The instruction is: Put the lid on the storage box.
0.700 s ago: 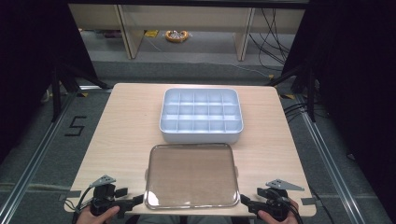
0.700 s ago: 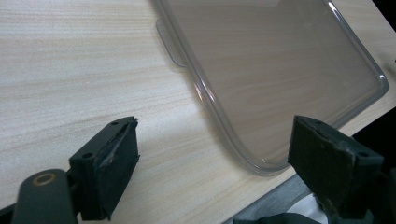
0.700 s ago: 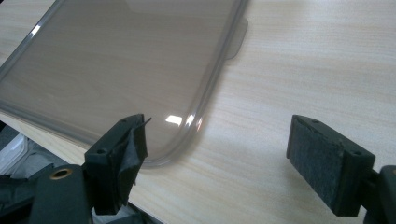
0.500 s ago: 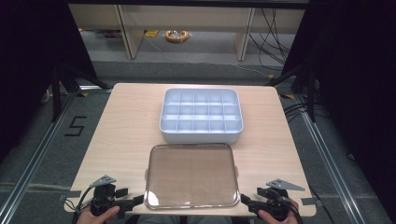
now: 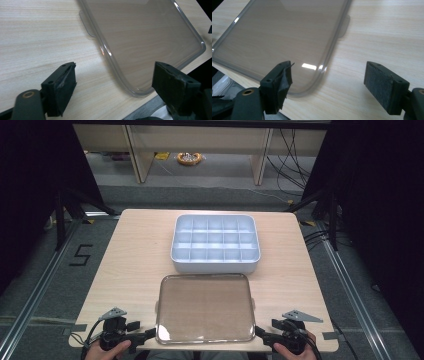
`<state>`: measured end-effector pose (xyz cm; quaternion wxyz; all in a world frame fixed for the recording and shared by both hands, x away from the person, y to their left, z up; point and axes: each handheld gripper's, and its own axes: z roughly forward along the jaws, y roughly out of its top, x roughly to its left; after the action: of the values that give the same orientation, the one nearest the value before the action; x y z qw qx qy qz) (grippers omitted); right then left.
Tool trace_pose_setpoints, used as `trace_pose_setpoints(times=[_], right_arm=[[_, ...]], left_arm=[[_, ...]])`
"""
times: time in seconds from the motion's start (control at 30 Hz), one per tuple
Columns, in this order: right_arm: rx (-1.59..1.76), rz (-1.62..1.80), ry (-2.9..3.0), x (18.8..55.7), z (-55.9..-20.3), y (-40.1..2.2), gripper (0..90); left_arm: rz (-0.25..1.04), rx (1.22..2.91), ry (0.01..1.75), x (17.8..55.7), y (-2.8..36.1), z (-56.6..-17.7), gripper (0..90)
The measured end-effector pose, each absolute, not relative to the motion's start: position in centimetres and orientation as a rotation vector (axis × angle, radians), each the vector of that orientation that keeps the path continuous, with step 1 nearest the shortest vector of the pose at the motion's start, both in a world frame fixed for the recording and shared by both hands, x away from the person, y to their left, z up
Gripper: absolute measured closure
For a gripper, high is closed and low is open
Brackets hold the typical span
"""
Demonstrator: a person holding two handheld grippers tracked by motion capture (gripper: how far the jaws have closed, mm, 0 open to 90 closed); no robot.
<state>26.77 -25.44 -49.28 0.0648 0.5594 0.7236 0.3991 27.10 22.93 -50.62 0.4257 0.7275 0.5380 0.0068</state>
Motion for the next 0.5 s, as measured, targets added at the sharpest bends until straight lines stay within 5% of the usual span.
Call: trace_pose_setpoints(times=[0.5], right_arm=[[1.678,1.267,2.216,29.3,-50.1,-24.4,26.9]], left_arm=[[0.062,1.824,1.354,28.0,20.5,-51.2,38.0]])
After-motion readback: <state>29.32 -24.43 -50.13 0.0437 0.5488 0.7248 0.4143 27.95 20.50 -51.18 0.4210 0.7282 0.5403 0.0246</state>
